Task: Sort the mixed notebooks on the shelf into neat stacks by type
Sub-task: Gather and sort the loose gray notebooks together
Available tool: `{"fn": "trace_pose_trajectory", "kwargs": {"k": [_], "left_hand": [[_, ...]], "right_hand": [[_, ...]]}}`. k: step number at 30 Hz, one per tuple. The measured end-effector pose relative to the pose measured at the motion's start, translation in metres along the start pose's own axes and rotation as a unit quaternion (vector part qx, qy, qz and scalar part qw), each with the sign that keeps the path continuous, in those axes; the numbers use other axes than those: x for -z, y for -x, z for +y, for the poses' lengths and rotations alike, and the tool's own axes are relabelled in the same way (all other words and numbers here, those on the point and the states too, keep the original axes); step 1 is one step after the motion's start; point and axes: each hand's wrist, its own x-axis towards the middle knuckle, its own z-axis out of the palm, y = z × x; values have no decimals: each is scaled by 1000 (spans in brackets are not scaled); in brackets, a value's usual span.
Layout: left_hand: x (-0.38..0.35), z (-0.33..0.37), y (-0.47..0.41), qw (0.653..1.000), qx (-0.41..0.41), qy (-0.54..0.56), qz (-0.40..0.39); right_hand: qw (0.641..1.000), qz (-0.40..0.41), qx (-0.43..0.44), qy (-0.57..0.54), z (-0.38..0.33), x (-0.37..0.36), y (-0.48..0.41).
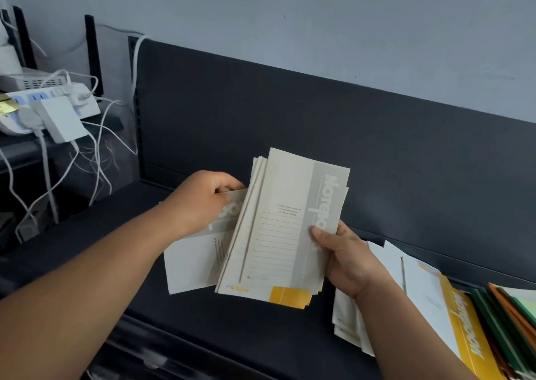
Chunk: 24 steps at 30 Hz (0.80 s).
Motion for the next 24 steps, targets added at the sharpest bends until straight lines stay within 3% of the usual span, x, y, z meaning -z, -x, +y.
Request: {"fn": "trace_pose_trajectory", "kwargs": {"k": [5, 12, 15, 19, 24], "left_hand": [[-3, -8, -1, 999, 24, -27, 23], [14, -26, 13, 976, 144, -160, -10], [25, -39, 18, 981, 180, -71, 6], [27, -56, 23, 953, 233, 186, 56], [27, -46, 17, 916, 195, 322, 140]], "right_hand": [[999, 29, 15, 29, 4, -3, -5], [991, 86, 70, 76, 8, -9, -8], [988, 105, 79, 75, 10, -9, -9], [987, 126, 76, 69, 13, -6, -11], [988, 100, 74, 89, 18, -6, -13]]}}
